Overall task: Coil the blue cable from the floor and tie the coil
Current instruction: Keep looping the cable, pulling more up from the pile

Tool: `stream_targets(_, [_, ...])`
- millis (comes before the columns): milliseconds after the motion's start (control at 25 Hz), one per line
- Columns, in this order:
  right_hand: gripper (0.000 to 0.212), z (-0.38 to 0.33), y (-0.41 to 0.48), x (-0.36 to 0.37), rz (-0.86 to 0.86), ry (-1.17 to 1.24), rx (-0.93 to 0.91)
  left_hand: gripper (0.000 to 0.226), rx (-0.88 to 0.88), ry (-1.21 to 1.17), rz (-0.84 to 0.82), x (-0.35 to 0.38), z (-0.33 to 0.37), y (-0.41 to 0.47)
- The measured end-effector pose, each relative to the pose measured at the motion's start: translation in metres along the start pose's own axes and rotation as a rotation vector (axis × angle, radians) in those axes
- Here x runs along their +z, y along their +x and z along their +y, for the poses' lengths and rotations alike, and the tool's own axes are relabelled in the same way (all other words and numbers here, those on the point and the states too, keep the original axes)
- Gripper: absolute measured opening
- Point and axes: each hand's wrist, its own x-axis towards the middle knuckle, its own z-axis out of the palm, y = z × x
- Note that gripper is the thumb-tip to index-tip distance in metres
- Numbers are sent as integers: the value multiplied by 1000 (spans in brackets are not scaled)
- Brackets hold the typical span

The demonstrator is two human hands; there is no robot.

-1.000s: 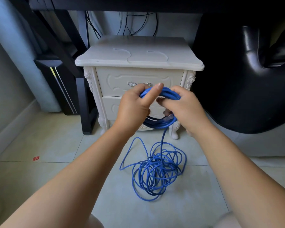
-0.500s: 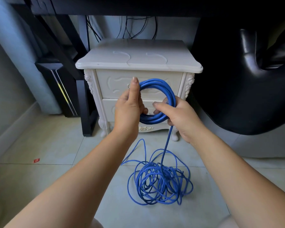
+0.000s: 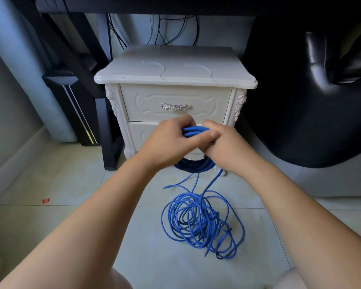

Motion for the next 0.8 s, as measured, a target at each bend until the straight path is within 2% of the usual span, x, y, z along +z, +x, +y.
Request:
stream_targets(40, [16, -1, 0, 1, -13, -84, 3, 58, 16, 67, -6, 2, 0, -1])
stream_targets(120, [23, -4, -1, 1, 23, -109, -2, 53, 18, 14, 30, 5, 0, 0])
stream_targets(280, [11, -4, 0, -2, 122, 252, 47, 47, -26, -237, 178, 9, 3, 3])
stream_targets(400, [19, 2, 0, 0, 49, 478, 203, 54, -67, -394, 272, 9, 7, 3])
stream_targets(600, [27, 2, -4, -1, -140, 697, 310, 41, -200, -650, 437, 6, 14, 6])
stream_targets(680, [17, 2, -3, 2, -50, 717, 295, 40, -243, -719, 455, 8, 14, 7])
stream_targets(720, [12, 1, -3, 3, 32, 710, 301, 42, -249, -743, 424, 9, 14, 8])
stream_targets(800, [16, 0, -2, 5, 181, 688, 337, 44, -233, -785, 294, 13, 12, 8])
